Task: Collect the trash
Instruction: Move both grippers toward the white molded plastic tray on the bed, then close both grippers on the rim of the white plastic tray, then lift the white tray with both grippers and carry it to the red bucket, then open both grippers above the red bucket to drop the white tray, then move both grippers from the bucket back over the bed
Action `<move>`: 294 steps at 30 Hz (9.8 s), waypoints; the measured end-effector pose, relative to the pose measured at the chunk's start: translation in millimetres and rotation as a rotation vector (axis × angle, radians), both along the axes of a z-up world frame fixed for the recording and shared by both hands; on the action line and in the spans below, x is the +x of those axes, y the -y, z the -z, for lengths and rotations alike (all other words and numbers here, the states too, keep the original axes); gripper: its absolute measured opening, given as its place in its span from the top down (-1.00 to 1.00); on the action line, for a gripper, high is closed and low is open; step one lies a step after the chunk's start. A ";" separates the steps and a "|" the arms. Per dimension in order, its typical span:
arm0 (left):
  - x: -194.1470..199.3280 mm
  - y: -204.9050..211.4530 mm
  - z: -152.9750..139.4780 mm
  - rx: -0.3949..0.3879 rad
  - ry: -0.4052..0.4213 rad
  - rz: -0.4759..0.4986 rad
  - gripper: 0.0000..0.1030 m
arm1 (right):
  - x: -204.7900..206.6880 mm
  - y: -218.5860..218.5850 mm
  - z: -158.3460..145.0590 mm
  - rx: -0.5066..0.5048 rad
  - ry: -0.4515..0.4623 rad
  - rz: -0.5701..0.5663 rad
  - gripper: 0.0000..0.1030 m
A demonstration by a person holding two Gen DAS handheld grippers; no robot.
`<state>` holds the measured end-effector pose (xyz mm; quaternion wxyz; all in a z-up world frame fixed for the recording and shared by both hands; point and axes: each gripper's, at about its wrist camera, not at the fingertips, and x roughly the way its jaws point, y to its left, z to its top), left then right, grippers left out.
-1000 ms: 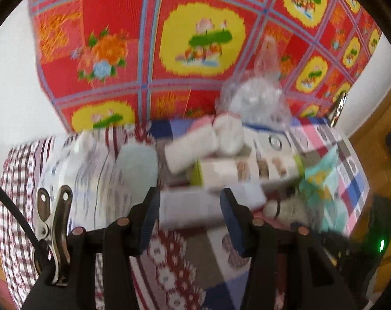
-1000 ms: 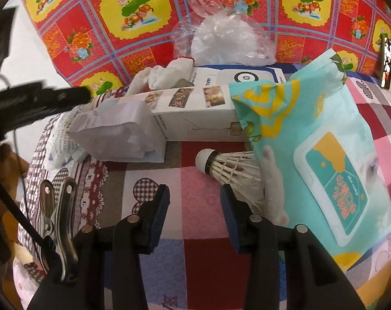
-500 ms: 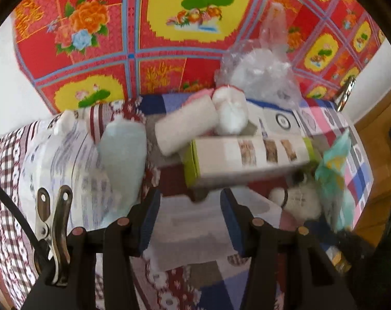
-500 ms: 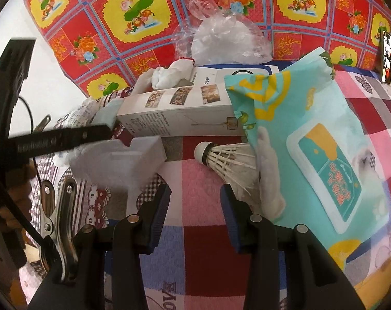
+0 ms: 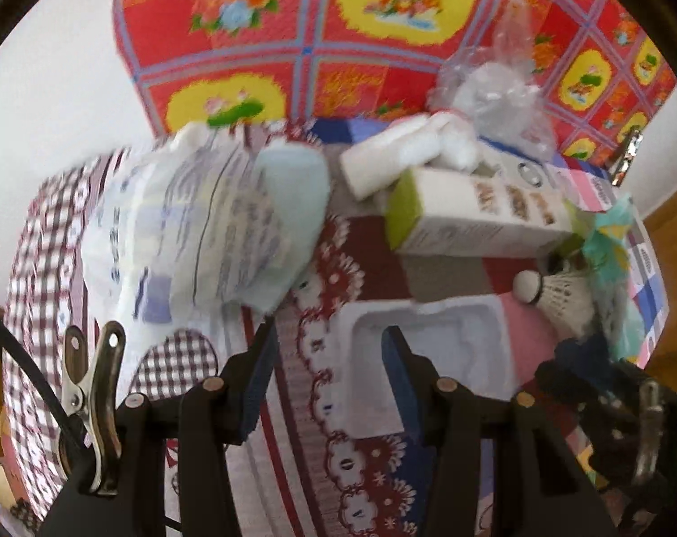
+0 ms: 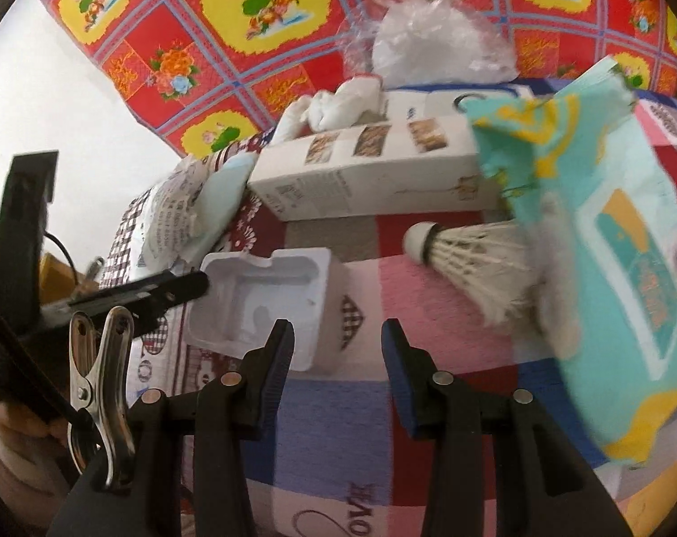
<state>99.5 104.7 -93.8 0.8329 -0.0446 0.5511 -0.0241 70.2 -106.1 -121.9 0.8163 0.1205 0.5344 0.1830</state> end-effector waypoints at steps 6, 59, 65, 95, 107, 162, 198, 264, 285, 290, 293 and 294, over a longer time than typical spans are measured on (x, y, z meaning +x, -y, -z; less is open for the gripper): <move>-2.2 -3.2 23.8 -0.007 -0.042 -0.018 0.01 | 9.6 -15.6 12.0 -0.026 -0.030 -0.011 0.19; -54.5 -22.5 -1.8 -0.120 0.041 0.230 0.55 | -48.7 -56.0 -21.4 0.002 -0.005 0.176 0.70; -74.8 -27.8 -15.6 -0.102 0.071 0.197 0.55 | -65.5 -63.7 -35.9 0.007 0.015 0.132 0.70; -186.4 -108.3 -59.3 -0.009 0.157 -0.065 0.55 | -123.4 -163.5 -64.6 0.062 0.082 -0.121 0.69; -195.5 -179.5 -55.9 -0.038 0.165 -0.169 0.55 | -109.3 -249.3 -65.2 0.035 0.084 -0.234 0.69; -156.5 -497.7 67.3 -0.111 -0.023 -0.470 0.54 | -27.9 -594.9 60.8 -0.198 -0.113 -0.553 0.65; -133.0 -530.1 127.7 -0.178 -0.110 -0.430 0.53 | -18.7 -612.9 85.8 -0.229 -0.175 -0.464 0.49; -208.0 -269.9 -59.1 -0.050 0.077 -0.146 0.53 | -155.1 -277.2 -110.6 0.036 0.116 -0.143 0.48; -201.7 -116.4 -73.9 -0.054 0.117 0.064 0.52 | -177.0 -137.4 -125.0 -0.005 0.162 0.050 0.48; -194.2 -83.2 -75.8 -0.051 0.119 0.119 0.52 | -171.6 -108.2 -122.0 -0.015 0.154 0.108 0.49; -185.7 -61.8 -77.3 -0.056 0.117 0.156 0.52 | -167.0 -90.1 -119.1 -0.024 0.149 0.145 0.49; -183.5 -56.8 -77.4 -0.057 0.116 0.166 0.52 | -165.0 -83.7 -117.7 -0.027 0.145 0.157 0.48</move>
